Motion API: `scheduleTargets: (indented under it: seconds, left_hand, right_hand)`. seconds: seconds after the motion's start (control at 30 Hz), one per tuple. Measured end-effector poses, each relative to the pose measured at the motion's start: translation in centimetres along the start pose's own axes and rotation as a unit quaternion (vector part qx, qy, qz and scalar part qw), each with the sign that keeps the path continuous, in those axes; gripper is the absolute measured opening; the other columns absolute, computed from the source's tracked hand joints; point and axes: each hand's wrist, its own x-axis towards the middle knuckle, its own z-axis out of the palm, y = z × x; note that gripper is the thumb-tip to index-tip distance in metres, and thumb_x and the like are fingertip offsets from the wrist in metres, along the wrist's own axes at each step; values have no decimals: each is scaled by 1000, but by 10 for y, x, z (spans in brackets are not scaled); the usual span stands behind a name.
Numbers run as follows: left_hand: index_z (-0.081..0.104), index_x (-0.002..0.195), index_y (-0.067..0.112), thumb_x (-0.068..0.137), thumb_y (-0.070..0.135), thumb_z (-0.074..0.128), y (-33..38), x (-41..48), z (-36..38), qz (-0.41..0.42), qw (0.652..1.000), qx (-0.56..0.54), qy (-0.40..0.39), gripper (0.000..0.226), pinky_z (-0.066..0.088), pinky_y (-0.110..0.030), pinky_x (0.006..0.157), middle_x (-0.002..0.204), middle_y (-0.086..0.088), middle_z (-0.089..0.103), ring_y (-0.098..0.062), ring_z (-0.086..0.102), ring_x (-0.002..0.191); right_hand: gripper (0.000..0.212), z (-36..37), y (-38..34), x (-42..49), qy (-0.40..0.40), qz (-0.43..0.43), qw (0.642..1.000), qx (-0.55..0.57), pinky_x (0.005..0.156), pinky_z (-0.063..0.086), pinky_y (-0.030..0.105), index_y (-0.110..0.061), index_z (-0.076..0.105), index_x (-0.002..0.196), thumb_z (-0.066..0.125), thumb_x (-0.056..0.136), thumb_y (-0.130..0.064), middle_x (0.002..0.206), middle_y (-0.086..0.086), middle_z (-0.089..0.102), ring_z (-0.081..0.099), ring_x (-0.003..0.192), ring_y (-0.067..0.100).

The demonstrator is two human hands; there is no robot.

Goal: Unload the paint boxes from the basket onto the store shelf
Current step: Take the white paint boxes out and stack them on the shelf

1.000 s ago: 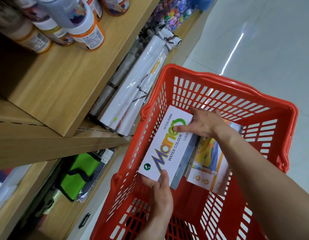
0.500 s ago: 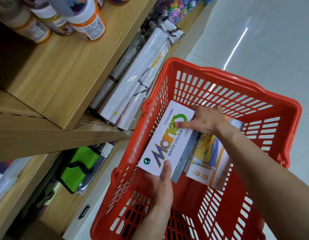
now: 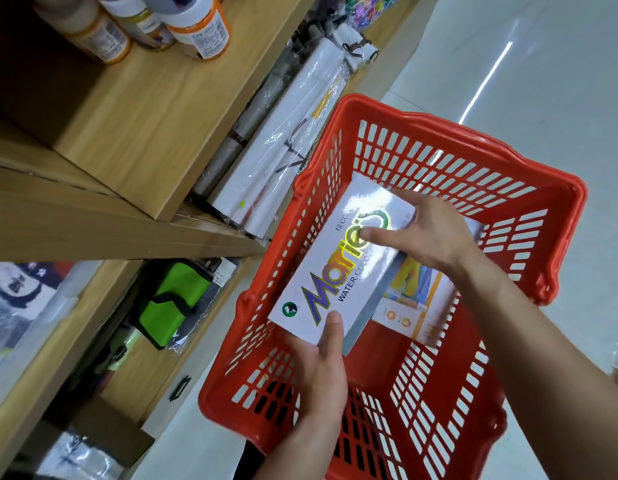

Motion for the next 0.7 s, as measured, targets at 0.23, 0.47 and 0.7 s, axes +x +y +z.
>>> scheduleTargets:
  seconds: [0.23, 0.47, 0.7]
  left_hand:
    - [43, 142, 34, 93, 24, 73, 22, -40, -32, 41, 998, 44, -25, 58, 47, 1, 76, 116, 28, 67, 21, 63, 98]
    - [55, 108, 54, 89, 38, 76, 65, -80, -65, 64, 994, 86, -32, 33, 50, -7, 71, 101, 30, 72, 17, 64, 95]
    - [53, 123, 51, 75, 52, 77, 109, -83, -98, 145, 985, 89, 14, 54, 48, 0, 58, 97, 34, 71, 18, 66, 95]
  right_hand:
    - [53, -21, 6, -77, 46, 57, 992, 105, 77, 58, 30, -43, 72, 104, 78, 59, -71, 86, -31, 75, 72, 81, -8]
    - [31, -42, -32, -130, 134, 67, 974, 168, 67, 52, 22, -61, 68, 92, 75, 63, -69, 82, -36, 73, 71, 77, -11]
    - [31, -35, -73, -140, 160, 77, 958, 225, 68, 53, 23, -52, 71, 93, 75, 67, -67, 84, -32, 74, 72, 77, -8]
